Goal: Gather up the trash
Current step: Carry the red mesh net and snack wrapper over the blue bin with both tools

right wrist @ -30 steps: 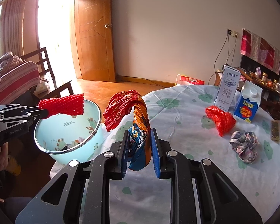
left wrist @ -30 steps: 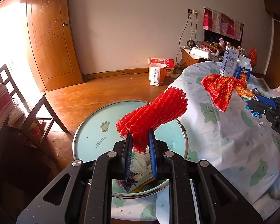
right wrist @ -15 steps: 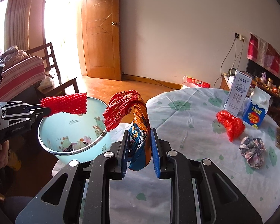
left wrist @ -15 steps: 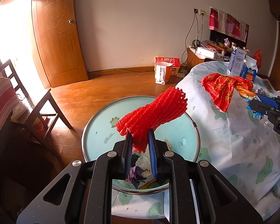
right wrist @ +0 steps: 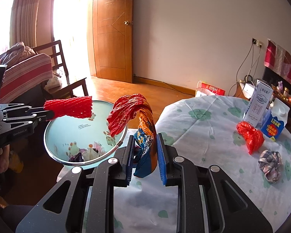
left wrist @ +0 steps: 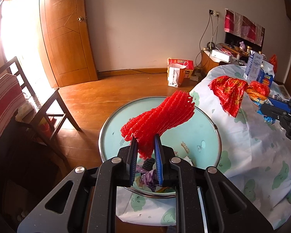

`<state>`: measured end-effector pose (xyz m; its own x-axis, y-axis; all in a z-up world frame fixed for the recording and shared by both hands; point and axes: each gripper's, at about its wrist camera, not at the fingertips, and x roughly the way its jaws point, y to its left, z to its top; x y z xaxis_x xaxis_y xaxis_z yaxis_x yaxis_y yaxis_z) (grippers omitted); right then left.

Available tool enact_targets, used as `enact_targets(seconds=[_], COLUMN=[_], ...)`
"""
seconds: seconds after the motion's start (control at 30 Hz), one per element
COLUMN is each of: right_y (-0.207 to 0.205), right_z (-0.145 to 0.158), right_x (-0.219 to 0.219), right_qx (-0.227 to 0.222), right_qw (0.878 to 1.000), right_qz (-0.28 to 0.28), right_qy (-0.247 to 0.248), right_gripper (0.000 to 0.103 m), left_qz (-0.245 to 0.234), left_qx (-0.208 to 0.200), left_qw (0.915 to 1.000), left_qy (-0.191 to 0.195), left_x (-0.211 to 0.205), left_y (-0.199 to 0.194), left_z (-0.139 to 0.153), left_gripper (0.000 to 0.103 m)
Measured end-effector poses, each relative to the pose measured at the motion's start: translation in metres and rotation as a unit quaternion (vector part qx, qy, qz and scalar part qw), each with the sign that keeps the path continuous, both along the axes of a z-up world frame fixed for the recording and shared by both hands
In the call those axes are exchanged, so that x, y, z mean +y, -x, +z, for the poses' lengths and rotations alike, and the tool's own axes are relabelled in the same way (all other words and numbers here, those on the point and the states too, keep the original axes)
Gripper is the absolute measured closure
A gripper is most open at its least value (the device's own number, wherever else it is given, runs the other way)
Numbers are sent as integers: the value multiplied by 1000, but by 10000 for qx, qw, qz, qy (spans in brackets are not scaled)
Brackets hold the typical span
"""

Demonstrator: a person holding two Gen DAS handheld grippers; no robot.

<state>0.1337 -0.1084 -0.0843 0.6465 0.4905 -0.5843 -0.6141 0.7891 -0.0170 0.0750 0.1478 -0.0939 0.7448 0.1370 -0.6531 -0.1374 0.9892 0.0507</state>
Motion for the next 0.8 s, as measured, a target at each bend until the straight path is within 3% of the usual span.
enact_targets(seconds=[0.8], right_y=[1], right_z=[-1], right_x=[32], right_qx=[-14], right_qw=[9995], right_qz=[283], right_qy=[156], right_gripper=[80], left_qz=[297], left_qx=[14], left_qw=[9996], left_qy=[31], left_x=[23], left_y=[7], left_z=[-1], left_gripper=[87])
